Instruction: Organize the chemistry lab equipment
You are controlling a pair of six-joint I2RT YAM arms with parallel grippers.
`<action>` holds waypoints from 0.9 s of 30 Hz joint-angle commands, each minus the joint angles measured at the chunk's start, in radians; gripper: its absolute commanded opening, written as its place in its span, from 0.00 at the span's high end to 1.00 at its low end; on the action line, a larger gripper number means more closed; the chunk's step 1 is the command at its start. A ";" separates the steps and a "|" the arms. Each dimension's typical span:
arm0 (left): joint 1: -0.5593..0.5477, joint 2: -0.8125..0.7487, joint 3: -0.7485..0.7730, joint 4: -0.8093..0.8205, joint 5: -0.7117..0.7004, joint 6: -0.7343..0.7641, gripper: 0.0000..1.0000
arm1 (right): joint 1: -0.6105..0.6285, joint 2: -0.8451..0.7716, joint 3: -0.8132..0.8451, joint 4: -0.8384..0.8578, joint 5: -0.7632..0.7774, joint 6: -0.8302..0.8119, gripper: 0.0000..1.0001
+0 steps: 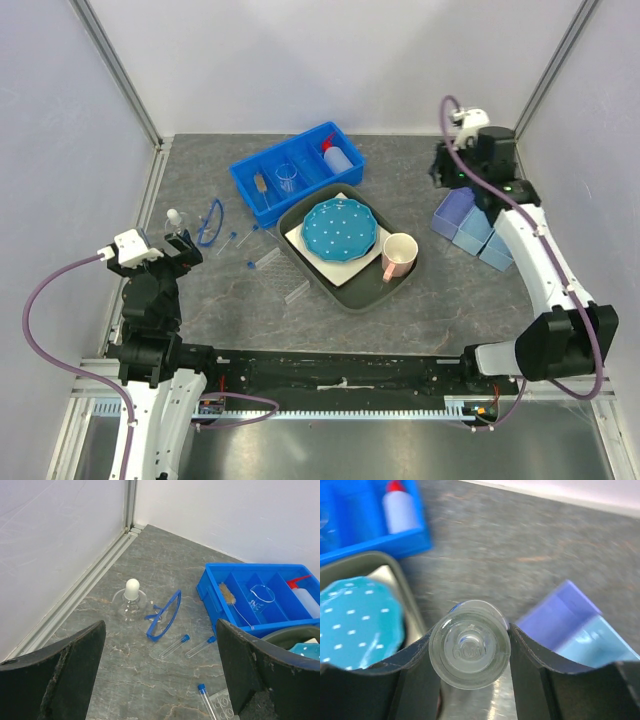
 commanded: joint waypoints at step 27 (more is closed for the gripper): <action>0.003 0.017 -0.005 0.057 0.028 0.016 0.04 | -0.341 0.482 0.052 0.096 -0.194 -0.217 0.63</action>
